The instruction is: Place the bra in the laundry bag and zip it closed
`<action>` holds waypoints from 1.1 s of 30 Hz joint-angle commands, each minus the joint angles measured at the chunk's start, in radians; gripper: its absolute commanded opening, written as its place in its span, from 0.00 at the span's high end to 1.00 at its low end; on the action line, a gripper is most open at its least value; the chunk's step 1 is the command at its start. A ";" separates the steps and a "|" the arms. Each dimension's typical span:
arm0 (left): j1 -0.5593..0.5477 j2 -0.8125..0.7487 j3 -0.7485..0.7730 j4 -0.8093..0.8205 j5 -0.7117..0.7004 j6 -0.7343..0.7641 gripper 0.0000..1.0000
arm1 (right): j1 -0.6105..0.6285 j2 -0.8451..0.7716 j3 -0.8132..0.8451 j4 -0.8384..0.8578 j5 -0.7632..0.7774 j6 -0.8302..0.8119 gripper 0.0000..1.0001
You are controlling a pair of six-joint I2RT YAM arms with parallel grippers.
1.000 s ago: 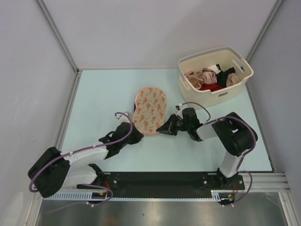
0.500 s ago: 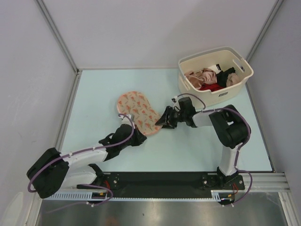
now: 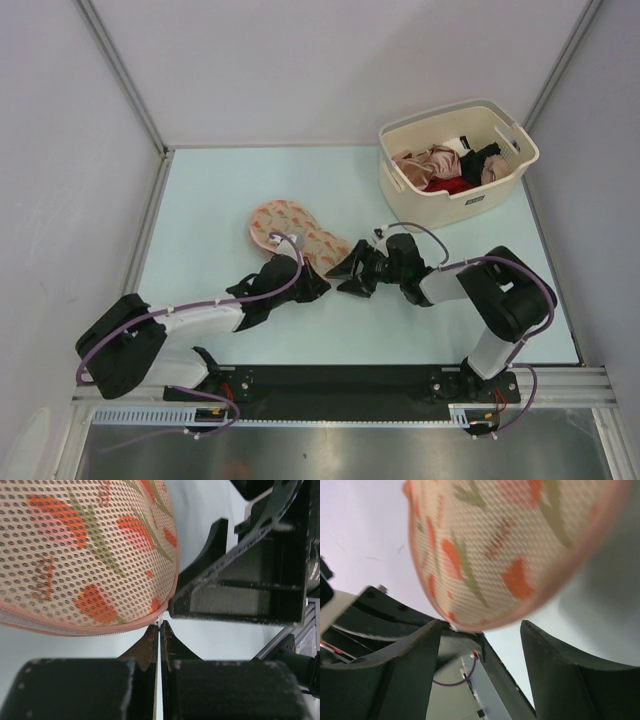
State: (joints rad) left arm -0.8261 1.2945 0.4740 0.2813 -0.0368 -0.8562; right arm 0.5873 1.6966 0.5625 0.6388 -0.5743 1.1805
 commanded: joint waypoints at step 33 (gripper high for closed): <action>0.107 -0.204 -0.118 0.036 0.121 -0.062 1.00 | -0.139 0.132 0.364 -0.359 -0.083 -0.323 0.83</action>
State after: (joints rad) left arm -0.5911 1.0275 0.3264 0.1665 0.0547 -0.8509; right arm 0.4187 1.8076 0.7639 0.4835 -0.7696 0.9985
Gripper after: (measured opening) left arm 0.007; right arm 0.053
